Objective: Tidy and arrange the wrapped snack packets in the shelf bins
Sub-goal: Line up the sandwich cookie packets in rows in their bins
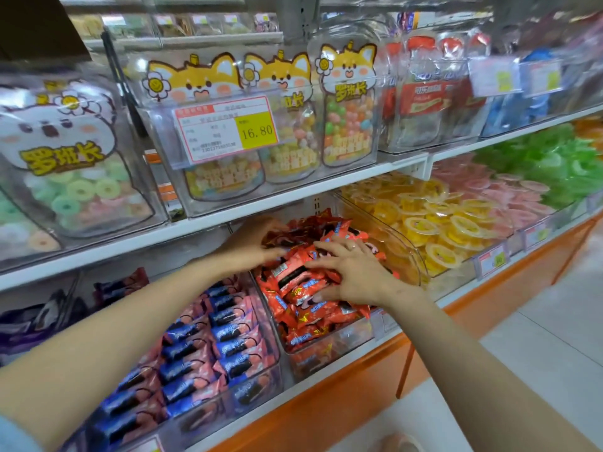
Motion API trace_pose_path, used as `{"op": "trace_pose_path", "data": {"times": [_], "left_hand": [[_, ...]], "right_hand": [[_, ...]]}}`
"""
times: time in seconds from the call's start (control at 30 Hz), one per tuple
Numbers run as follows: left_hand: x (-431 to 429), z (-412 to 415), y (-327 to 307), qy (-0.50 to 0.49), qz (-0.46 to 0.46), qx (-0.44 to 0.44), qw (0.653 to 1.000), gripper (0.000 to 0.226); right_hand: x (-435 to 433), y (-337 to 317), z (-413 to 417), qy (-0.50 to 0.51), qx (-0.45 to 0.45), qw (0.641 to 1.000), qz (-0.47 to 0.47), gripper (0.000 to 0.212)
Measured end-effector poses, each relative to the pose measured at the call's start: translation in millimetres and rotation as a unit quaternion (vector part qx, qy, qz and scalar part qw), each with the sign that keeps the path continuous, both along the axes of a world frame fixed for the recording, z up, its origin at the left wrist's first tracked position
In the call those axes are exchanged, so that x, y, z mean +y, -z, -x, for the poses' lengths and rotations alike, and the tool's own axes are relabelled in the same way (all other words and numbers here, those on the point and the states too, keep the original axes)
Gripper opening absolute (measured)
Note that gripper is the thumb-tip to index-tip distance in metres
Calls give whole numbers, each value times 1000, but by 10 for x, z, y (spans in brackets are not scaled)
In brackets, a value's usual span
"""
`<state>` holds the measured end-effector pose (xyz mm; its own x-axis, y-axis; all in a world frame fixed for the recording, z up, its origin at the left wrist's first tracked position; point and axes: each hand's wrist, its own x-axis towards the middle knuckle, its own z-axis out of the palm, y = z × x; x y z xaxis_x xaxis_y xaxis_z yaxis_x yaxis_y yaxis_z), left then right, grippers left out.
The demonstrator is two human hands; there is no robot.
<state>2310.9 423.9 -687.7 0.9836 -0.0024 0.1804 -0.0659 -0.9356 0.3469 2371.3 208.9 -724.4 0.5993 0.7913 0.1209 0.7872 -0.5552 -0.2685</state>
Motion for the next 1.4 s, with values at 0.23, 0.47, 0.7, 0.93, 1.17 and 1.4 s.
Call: {"op": "trace_pose_path", "data": {"times": [0.23,0.47,0.7,0.93,1.17,1.4], "left_hand": [[301,268,13,-34,-9,-9,999,45],[374,473,59,-21,-11,25,999,60],[440,534,138,-23,10,21,999,55],[431,572,199,-26,25,15,999,60],[434,583,203,-38,27,21,999,67],[421,587,169,-55,43,46,997,66]], "right_hand": [[-68,81,-142,67,-53,996,5,46],[157,-52,-110,69,-54,995,-37,48],[931,-78,-102,-43,-118,992,-17,62],[1345,-27,-287,-95,-35,982,159,69],[1082,-192,-455,-136,-28,986,88,34],[795,-347,-651,-114,49,992,21,31]]}}
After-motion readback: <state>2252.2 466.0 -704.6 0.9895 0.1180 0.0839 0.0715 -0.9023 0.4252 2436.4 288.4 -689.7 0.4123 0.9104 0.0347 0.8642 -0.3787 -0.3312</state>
